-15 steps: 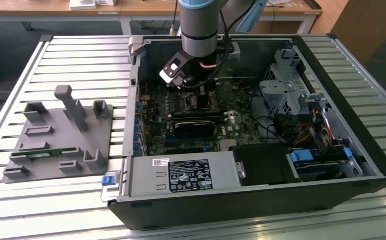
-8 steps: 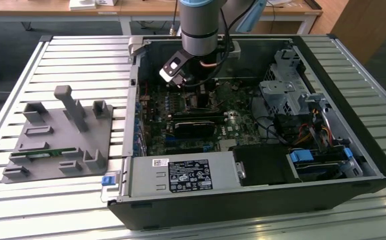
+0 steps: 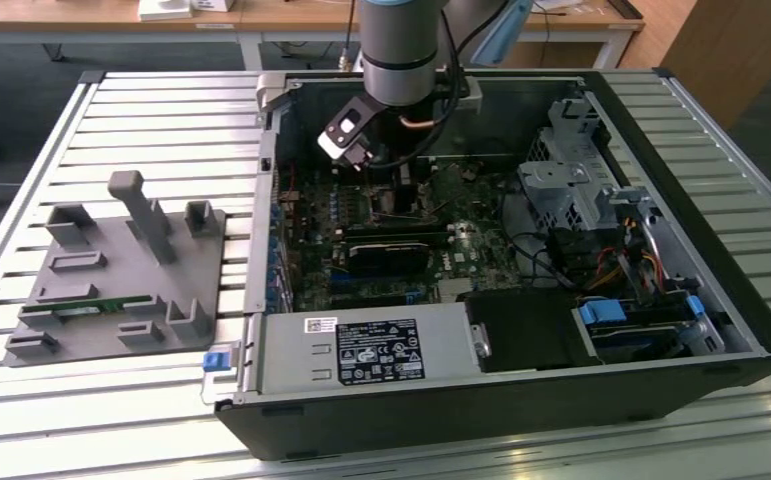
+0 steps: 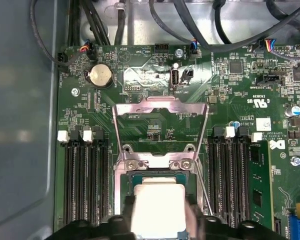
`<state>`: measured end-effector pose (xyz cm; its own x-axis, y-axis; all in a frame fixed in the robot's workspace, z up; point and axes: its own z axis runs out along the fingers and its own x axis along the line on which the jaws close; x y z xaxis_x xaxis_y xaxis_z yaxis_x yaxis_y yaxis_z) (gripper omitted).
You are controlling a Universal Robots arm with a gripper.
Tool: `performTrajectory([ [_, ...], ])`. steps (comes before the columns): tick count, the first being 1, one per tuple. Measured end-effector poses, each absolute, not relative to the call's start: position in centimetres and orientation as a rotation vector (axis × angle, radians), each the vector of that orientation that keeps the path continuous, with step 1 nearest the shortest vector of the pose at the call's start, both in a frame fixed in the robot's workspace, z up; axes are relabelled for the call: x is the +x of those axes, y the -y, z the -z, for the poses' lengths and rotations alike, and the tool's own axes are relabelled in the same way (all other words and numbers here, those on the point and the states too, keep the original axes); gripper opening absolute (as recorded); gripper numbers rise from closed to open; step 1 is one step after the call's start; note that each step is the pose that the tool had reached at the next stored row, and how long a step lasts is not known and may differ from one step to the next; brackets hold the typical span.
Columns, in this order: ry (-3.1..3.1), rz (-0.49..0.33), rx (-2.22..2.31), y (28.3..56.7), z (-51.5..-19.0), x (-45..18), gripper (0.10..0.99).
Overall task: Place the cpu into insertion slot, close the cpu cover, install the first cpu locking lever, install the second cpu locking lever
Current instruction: 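Place the cpu into insertion slot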
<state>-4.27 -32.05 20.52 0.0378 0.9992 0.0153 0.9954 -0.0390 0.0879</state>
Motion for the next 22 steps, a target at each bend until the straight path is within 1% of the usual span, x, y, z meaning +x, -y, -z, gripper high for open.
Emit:
performTrajectory([
  [1,-2.141,-0.111,2.225,32.0,-20.6,-4.3,0.467],
  [2,-2.141,-0.109,2.225,32.0,-20.6,-4.2,0.467],
  [4,-2.143,-0.105,2.227,32.0,-20.7,-4.2,0.349],
  [5,-2.144,-0.103,2.228,32.0,-20.8,-4.2,0.349],
  [7,-2.146,-0.100,2.230,32.0,-20.9,-4.1,0.231],
  [8,-2.146,-0.098,2.231,32.0,-21.0,-4.1,0.231],
  [10,-2.148,-0.095,2.233,32.0,-21.1,-4.1,0.114],
  [22,-2.150,-0.089,2.235,32.0,-22.0,-4.1,0.106],
])
